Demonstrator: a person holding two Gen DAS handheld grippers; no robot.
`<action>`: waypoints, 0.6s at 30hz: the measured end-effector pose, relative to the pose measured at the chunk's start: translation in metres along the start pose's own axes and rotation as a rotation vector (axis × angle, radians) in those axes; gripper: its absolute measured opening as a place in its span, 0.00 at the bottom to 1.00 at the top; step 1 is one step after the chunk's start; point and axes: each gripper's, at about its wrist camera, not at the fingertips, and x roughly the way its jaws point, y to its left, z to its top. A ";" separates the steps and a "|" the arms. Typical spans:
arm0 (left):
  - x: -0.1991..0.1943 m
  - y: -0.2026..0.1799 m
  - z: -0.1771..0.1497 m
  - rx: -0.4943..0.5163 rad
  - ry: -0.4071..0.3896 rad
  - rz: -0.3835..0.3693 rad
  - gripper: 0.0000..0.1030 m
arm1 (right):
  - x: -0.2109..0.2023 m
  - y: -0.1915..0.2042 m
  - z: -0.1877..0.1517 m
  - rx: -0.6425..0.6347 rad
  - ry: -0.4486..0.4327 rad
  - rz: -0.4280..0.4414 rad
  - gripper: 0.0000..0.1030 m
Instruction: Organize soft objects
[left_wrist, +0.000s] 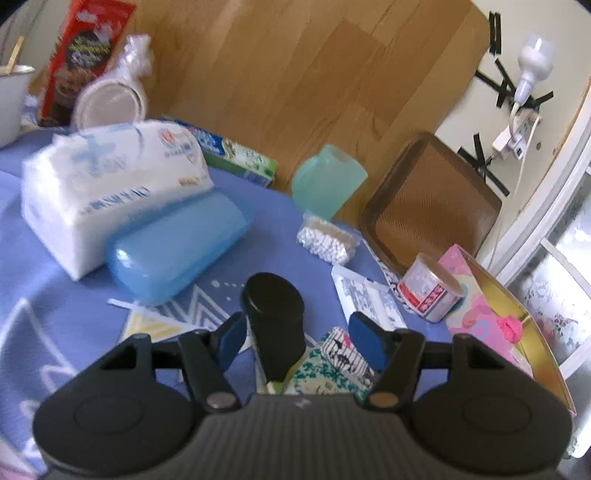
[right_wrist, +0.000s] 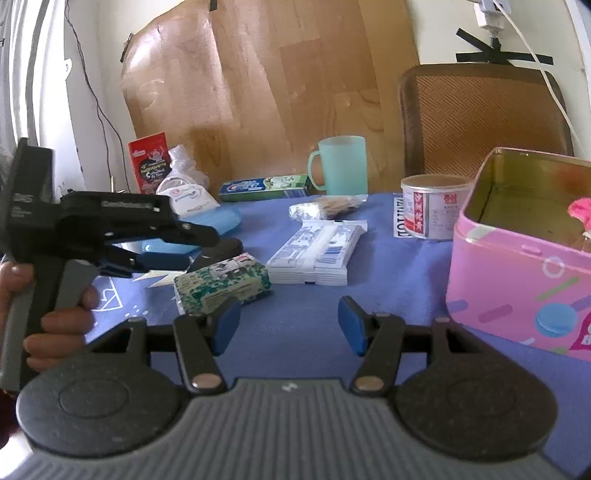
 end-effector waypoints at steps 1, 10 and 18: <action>-0.006 0.001 -0.002 -0.003 -0.006 -0.006 0.61 | 0.003 -0.001 0.001 0.000 0.009 0.003 0.60; -0.032 0.002 -0.031 0.017 -0.018 -0.028 0.61 | 0.021 -0.002 0.015 0.046 0.035 0.095 0.60; -0.031 0.006 -0.034 0.009 -0.017 -0.065 0.61 | 0.070 -0.011 0.032 0.170 0.094 0.124 0.35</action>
